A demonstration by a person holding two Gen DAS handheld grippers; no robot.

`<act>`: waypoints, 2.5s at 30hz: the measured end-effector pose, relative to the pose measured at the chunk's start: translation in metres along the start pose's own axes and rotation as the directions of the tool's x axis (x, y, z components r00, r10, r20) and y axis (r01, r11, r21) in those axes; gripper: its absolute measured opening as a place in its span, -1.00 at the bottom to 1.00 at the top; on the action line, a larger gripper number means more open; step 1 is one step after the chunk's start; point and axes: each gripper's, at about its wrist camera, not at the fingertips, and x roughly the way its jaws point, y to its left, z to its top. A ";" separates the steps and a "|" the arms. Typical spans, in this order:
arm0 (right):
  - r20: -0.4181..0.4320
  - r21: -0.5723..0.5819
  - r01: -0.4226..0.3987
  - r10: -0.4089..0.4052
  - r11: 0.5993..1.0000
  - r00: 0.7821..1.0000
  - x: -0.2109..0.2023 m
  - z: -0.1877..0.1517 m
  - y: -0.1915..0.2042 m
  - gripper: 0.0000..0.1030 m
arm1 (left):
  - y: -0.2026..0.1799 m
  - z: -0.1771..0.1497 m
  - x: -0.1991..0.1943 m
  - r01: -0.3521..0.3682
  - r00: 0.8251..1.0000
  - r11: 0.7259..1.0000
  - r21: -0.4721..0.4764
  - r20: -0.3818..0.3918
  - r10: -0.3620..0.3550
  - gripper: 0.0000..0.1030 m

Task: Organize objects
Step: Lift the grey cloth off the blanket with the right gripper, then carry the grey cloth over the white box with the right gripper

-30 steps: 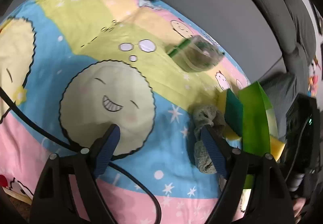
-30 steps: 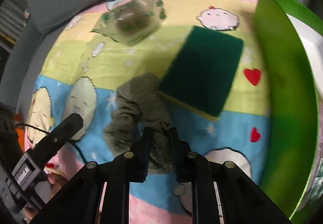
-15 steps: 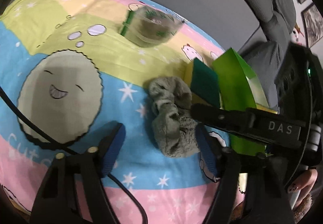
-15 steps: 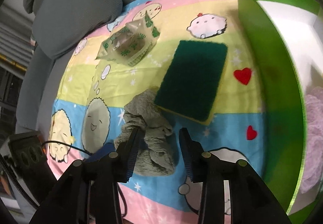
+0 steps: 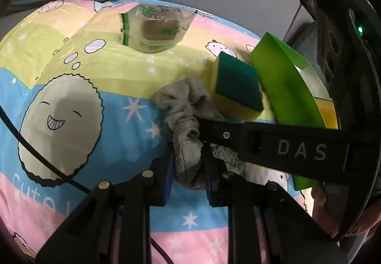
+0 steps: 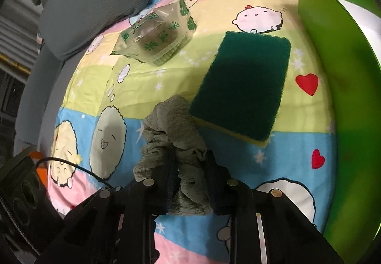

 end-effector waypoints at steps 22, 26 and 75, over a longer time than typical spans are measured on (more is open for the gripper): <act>0.226 -0.046 -0.119 0.127 0.992 0.966 -0.095 -0.008 0.008 -0.52 | -0.068 0.020 -0.061 -0.056 0.981 0.981 0.187 0.194 0.019 -0.64; 0.262 -0.043 -0.130 0.137 0.991 0.955 -0.109 -0.009 0.002 -0.52 | -0.081 0.020 -0.066 -0.057 0.977 0.975 0.215 0.213 0.010 -0.64; 0.370 0.216 -0.066 -0.020 0.974 0.929 -0.162 -0.010 -0.120 -0.51 | -0.190 0.032 -0.009 0.065 0.986 0.938 0.340 0.125 -0.114 -0.64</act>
